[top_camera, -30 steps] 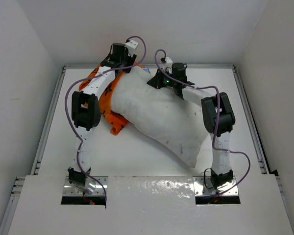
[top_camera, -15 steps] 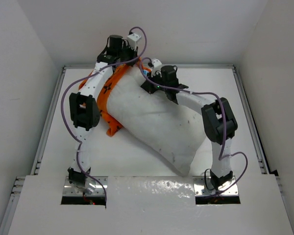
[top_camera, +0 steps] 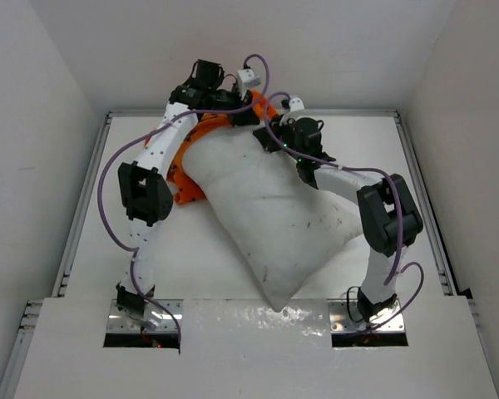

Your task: Put the pillow into the pillowcase

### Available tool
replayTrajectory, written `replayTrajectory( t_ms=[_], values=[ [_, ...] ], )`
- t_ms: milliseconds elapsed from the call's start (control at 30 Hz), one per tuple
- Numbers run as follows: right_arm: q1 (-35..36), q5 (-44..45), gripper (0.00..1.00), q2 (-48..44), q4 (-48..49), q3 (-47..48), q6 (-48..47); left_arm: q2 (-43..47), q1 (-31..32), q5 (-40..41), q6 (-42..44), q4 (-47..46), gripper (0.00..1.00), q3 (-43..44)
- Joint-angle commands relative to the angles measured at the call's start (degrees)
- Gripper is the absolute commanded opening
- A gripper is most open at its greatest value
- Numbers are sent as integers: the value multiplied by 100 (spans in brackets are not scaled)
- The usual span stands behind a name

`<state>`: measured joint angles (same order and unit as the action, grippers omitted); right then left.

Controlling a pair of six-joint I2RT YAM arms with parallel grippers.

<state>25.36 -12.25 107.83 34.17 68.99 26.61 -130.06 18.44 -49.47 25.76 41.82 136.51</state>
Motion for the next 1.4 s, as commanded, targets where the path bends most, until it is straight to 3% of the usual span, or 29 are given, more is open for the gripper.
replayTrajectory(
  t_ms=[0, 67, 233, 367, 433, 467, 500, 533, 567, 600, 667, 733, 900, 933, 967, 1000, 1033, 1067, 1100, 1133, 1167, 1233, 1367],
  values=[
    [-155, 896, 0, -166, 1883, 211, 643, 438, 485, -783, 1035, 1178, 0, 289],
    [-189, 1294, 0, -52, 2145, 142, 967, 438, 582, -1063, 1080, 1389, 0, 236],
    [-295, 3305, 0, 238, 2463, -219, 1882, 438, 819, -1354, 1344, 1873, 0, 201],
    [-339, 4186, 0, 107, 1848, -587, 2067, 482, 784, -531, 1187, 1664, 1, -211],
    [-374, 3874, 0, 37, 1830, -790, 2041, 473, 688, 382, 679, 982, 24, -554],
    [-400, 3583, 7, -16, 1847, -956, 1971, 473, 644, 760, 84, 707, 48, -651],
    [-436, 3293, 24, -60, 1847, -1036, 1745, 455, 583, 1425, -148, 513, 59, -678],
    [-514, 3056, 68, -121, 1821, -1106, 1603, 455, 539, 1623, -246, 328, 65, -617],
    [-550, 2740, 80, -340, 1769, -1272, 1480, 464, 512, 1738, -221, 318, 74, -521],
    [-585, 2693, 95, -472, 1612, -1370, 1157, 490, 451, 1896, -203, 352, 76, -241],
    [-647, 2658, 99, -745, 1391, -1467, 681, 534, 380, 2020, -211, 467, 83, 76],
    [-638, 2614, 99, -1105, 769, -1345, -136, 674, 275, 2073, -255, 529, 100, 437],
    [-638, 1614, 98, -1466, -1051, -414, -1394, 1237, -24, 2511, -475, 599, 100, 562],
    [-638, 1351, 88, -1493, -1271, -169, -1535, 1333, -76, 2739, -501, 608, 99, 431],
    [-629, 1131, 33, -1493, -1717, -28, -1649, 1569, -199, 3237, -502, 573, 94, -75],
    [-542, 876, 2, -1484, -1930, 235, -1642, 1702, -278, 3442, -449, 477, 80, -420],
    [-463, 882, 0, -1467, -2271, 351, -1659, 1903, -349, 3819, -440, 424, 44, -1076],
    [-375, 813, 0, -1449, -2440, 439, -1929, 1958, -436, 3961, -423, 414, 30, -1309],
    [-122, 873, 7, -1406, -2581, 588, -2079, 1976, -455, 4067, -283, 475, 23, -1502],
    [37, 1004, 28, -1388, -2687, 615, -2299, 2002, -455, 4208, -247, 511, 23, -1835],
    [317, 1058, 62, -1379, -2688, 616, -2405, 2028, -455, 4226, -255, 494, 26, -1995],
    [669, 945, 80, -1353, -2583, 554, -2607, 2090, -455, 4209, -264, 284, 34, -2416],
    [873, 584, 92, -1125, -2293, 492, -2293, 2081, -455, 4480, -229, -296, 51, -2945]
  ],
)
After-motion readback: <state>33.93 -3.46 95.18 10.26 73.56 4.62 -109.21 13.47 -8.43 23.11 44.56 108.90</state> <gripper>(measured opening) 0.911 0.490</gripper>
